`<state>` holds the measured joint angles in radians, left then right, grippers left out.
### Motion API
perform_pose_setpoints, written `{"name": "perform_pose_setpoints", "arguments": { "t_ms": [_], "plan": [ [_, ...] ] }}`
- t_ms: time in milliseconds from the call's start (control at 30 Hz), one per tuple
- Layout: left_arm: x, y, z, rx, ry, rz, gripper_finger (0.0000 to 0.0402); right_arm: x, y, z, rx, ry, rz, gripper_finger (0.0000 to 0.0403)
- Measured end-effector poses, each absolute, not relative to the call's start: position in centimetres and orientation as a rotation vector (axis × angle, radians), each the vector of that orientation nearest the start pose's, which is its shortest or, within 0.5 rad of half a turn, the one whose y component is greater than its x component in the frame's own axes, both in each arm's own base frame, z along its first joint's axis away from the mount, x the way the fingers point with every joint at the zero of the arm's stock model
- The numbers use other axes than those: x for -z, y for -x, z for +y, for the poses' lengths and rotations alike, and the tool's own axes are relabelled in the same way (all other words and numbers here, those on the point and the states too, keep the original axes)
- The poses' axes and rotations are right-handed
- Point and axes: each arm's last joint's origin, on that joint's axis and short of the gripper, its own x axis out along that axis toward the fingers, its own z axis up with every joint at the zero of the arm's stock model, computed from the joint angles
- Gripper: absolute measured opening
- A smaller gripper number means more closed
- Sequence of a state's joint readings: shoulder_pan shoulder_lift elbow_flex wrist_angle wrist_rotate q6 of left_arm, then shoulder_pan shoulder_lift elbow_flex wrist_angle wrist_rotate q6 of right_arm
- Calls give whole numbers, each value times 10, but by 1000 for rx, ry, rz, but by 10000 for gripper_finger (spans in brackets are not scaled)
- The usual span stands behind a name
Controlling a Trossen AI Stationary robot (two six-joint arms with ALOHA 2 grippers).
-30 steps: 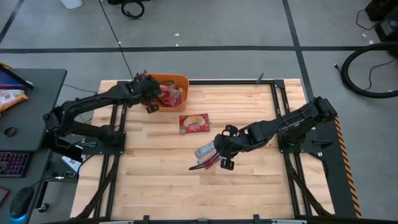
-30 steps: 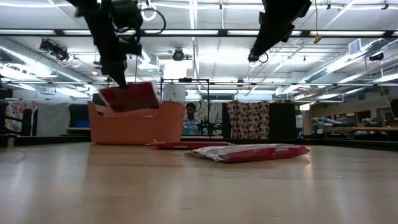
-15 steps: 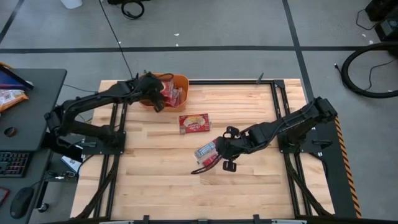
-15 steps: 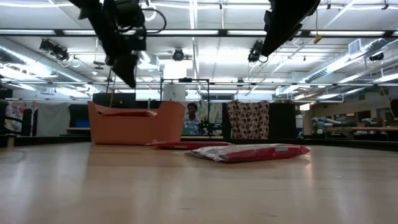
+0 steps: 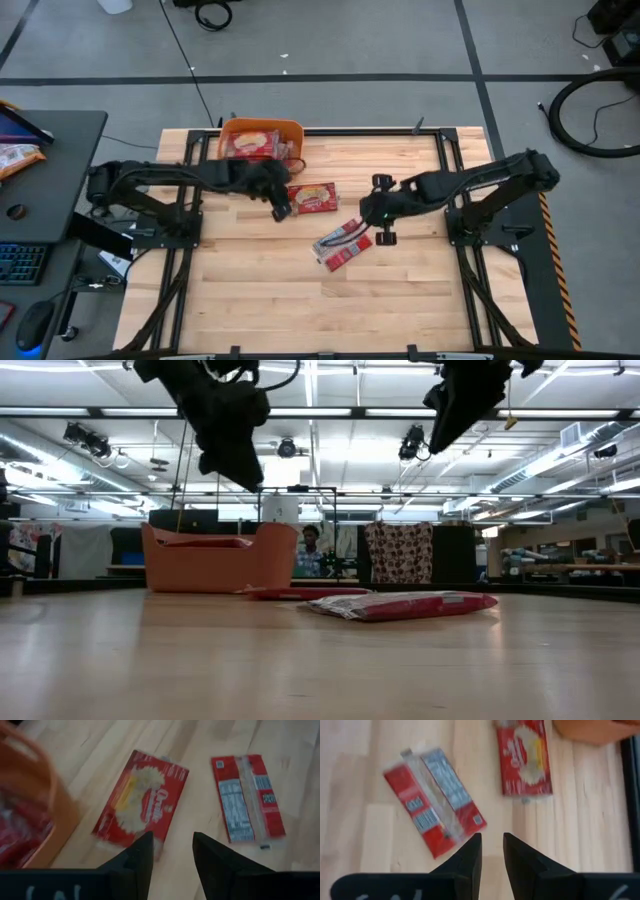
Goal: Sort popcorn bags into baskets
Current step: Put the red popcorn bag into the orange bin
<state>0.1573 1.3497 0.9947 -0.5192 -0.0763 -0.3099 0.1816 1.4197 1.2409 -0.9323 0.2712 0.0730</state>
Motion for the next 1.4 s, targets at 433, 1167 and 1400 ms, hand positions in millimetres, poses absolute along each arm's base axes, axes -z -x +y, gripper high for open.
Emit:
{"name": "perform_pose_setpoints", "arguments": {
  "t_ms": [433,1167,1400],
  "plan": [
    [-204,-327,20,-384,308,792,142,-299,-242,16,107,39,898,85],
    [-133,-360,30,-300,-131,875,142,-297,-204,16,196,-208,850,85],
    [-118,-361,32,-219,-202,931,142,-298,-202,19,191,-225,846,85]
  ]
}}
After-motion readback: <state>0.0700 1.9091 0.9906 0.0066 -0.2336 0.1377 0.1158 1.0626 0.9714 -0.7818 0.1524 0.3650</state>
